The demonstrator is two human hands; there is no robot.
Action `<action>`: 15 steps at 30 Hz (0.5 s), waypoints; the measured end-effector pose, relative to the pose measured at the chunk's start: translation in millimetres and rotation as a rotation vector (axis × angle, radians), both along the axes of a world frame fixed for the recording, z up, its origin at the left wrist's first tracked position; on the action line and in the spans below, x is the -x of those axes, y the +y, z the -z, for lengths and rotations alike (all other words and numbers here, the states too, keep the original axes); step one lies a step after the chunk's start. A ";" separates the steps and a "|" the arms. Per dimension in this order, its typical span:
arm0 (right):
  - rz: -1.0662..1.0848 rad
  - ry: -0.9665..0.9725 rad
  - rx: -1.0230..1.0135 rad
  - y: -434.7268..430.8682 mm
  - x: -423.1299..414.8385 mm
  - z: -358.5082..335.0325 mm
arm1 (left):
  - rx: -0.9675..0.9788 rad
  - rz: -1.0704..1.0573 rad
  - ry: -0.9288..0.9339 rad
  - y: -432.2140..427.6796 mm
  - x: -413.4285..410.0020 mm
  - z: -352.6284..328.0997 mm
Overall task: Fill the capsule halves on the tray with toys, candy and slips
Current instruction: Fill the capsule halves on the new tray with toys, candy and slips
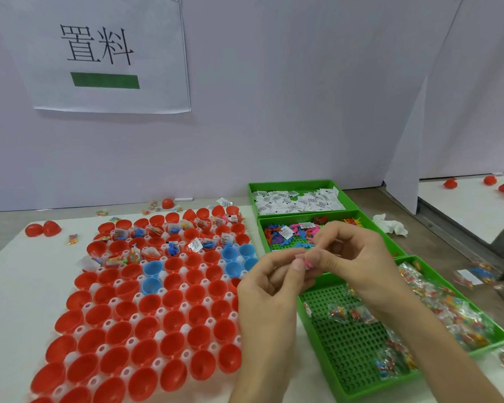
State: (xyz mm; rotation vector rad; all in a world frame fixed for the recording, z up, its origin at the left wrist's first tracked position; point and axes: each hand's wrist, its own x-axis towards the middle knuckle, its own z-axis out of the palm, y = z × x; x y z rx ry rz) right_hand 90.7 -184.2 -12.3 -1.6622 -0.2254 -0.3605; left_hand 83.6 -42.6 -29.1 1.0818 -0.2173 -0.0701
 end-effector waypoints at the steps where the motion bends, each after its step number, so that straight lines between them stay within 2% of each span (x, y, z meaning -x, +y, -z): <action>1: 0.002 0.000 -0.005 0.3 -0.3 0.3 | 0.014 0.003 0.009 -0.6 0.0 0.5; 9: 0.014 -0.028 0.133 6.6 -0.1 3.8 | 0.055 -0.108 0.023 0.3 -3.9 4.3; 15: 0.036 -0.103 0.180 4.9 -0.2 4.4 | 0.010 -0.158 -0.023 -1.1 -3.8 6.2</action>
